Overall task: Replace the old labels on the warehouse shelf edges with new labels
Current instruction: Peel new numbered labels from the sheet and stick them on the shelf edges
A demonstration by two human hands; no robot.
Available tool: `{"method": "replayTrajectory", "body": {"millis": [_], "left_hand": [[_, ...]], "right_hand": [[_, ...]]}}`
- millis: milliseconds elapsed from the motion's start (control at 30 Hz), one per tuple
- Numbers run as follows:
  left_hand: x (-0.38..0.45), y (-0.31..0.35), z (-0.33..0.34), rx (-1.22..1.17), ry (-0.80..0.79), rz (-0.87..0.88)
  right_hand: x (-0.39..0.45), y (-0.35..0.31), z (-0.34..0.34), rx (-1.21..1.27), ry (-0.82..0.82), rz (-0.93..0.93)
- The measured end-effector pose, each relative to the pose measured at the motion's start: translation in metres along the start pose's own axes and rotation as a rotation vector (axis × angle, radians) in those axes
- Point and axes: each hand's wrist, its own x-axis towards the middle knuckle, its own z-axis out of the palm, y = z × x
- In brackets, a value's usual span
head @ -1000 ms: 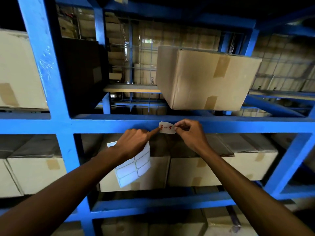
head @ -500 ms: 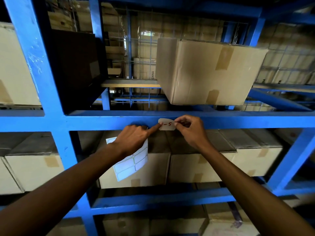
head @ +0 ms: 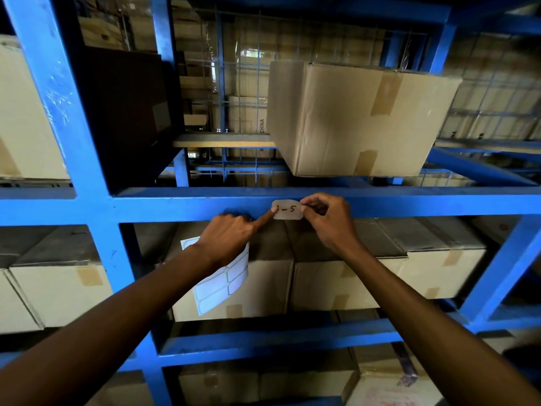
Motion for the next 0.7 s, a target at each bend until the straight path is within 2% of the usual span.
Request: {"method": "replayTrajectory", "body": {"millis": [700], "left_hand": [[-0.0028, 0.0027, -0.0054, 0.016, -0.004, -0.008]], "right_hand": [[-0.0036, -0.0044, 0.0062, -0.226, 0.102, -0.002]]}}
